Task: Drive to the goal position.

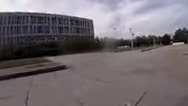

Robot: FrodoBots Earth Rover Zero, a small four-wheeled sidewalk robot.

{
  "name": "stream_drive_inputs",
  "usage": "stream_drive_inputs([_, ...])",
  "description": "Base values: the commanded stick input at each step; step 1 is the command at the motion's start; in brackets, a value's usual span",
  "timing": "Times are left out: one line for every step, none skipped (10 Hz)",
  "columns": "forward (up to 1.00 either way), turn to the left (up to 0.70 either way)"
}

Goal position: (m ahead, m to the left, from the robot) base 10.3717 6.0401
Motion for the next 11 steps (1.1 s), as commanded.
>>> stream_drive_inputs([1.00, 0.00])
stream_drive_inputs([1.00, 0.00])
stream_drive_inputs([1.00, 0.00])
stream_drive_inputs([1.00, 0.00])
stream_drive_inputs([1.00, 0.00])
stream_drive_inputs([1.00, 0.00])
stream_drive_inputs([1.00, 0.00])
stream_drive_inputs([1.00, 0.00])
stream_drive_inputs([1.00, 0.00])
stream_drive_inputs([1.00, 0.00])
stream_drive_inputs([1.00, 0.00])
